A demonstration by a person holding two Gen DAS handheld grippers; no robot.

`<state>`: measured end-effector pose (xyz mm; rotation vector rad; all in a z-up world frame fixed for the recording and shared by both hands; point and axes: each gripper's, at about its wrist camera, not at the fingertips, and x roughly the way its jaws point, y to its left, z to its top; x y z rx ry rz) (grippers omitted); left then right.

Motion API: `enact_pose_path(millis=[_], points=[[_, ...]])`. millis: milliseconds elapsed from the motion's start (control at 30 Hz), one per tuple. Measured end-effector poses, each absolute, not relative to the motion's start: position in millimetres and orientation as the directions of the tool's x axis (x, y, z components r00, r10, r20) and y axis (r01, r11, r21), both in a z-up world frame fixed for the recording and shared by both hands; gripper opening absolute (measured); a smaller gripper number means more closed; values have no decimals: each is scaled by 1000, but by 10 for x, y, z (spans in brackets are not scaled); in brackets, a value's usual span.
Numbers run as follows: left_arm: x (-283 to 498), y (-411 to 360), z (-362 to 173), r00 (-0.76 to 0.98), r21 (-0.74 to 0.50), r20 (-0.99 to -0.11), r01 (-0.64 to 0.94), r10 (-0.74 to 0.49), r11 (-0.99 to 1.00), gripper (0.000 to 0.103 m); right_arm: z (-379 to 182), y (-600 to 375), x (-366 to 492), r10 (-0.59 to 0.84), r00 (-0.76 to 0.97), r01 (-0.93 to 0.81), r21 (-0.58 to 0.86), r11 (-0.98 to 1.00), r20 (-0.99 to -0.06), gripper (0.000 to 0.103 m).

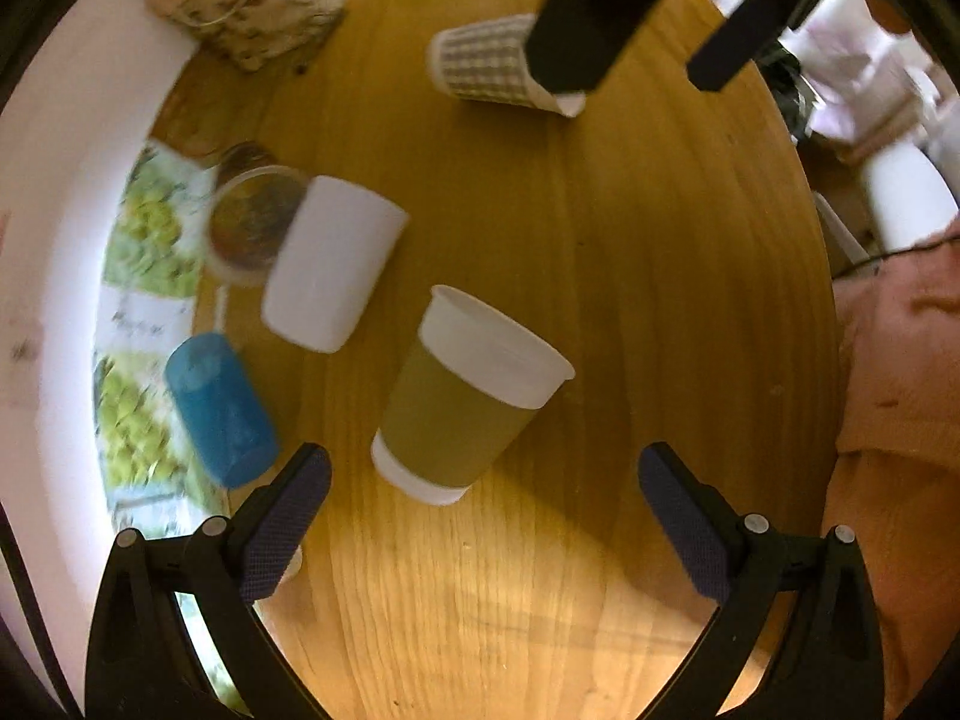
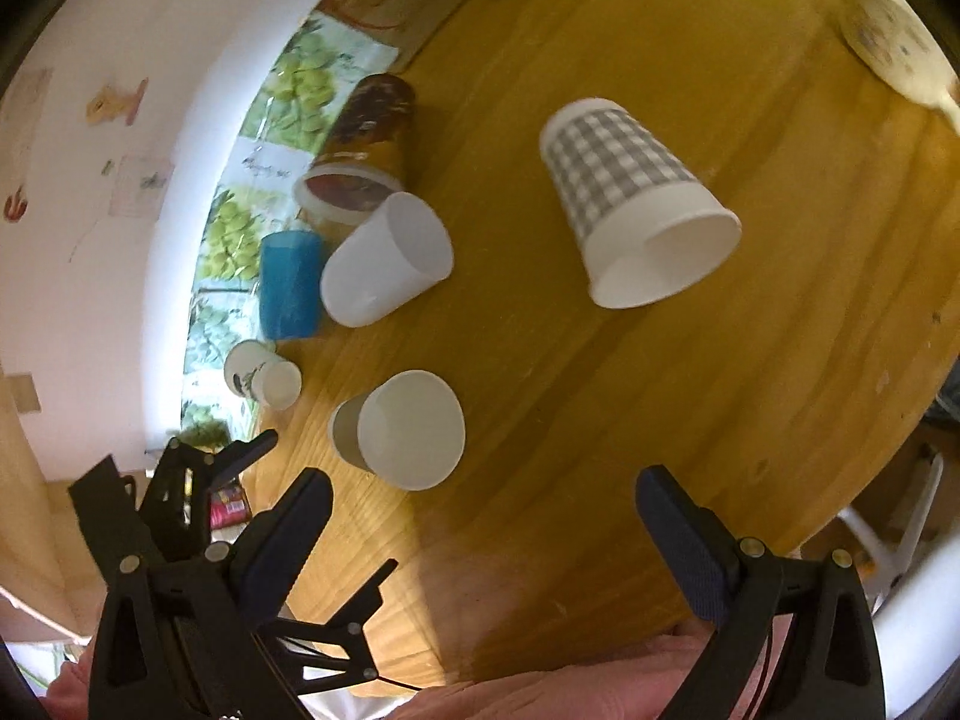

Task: Flip cup upright
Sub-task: 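Close the left gripper around the olive-sleeved cup's body, then lift the olive-sleeved cup off the desk with the left gripper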

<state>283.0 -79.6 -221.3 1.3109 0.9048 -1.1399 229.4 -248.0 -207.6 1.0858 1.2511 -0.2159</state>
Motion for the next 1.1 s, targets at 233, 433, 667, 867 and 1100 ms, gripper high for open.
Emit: enact_pose_path(millis=[233, 433, 667, 867, 1100], points=[[3020, -903, -2545, 178, 184, -982, 977, -64, -112, 102, -2209, -2455, 2231, 417, 360, 702, 537, 468, -834, 102], [3134, -1022, -2678, 110, 112, -993, 990, -30, -86, 101, -2239, -2472, 2160, 409, 363, 730, 528, 433, -837, 102], [3252, -1151, -2789, 54, 54, -999, 997, -7, -54, 93, -2247, -2475, 2116, 402, 363, 745, 521, 416, -840, 102], [3394, -1169, -2891, 18, 18, -1000, 1000, 18, -25, 77, -2250, -2448, 2095, 410, 356, 746, 520, 417, -840, 102], [3484, -1157, -2956, -16, -16, -1000, 1000, 27, 12, 61, -2234, -2448, 2086, 409, 356, 748, 518, 414, -840, 102]])
